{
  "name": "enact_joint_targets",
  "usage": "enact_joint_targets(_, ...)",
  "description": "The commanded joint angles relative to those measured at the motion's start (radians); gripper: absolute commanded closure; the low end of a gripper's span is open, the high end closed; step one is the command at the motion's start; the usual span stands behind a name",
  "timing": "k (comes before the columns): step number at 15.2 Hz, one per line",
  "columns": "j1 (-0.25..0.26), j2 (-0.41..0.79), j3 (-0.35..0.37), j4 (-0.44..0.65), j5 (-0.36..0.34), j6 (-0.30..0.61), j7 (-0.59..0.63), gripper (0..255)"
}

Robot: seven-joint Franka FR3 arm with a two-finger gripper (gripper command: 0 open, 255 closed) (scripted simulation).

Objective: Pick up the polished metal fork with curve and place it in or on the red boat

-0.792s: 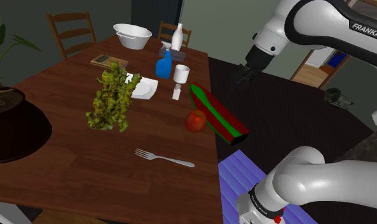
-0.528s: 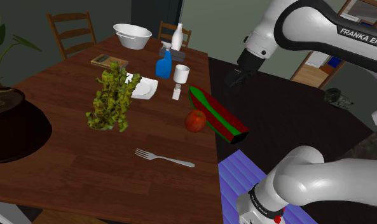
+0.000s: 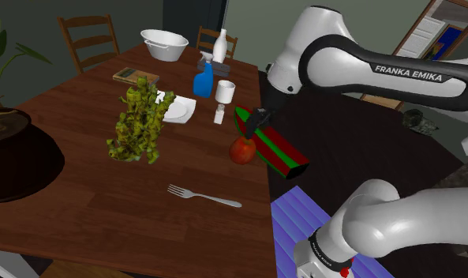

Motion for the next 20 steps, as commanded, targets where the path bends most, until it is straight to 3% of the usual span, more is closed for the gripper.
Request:
enact_joint_targets(1, 0.019, 0.040, 0.027, -0.015, 0.007, 0.057, -0.008, 0)
enact_joint_targets(11, 0.104, 0.289, 0.183, -0.023, 0.006, 0.314, -0.002, 0)
enact_joint_targets(18, 0.138, 0.501, 0.292, 0.018, -0.074, 0.474, 0.046, 0)
enact_joint_targets(20, 0.137, 0.522, 0.295, 0.009, -0.084, 0.503, 0.053, 0)
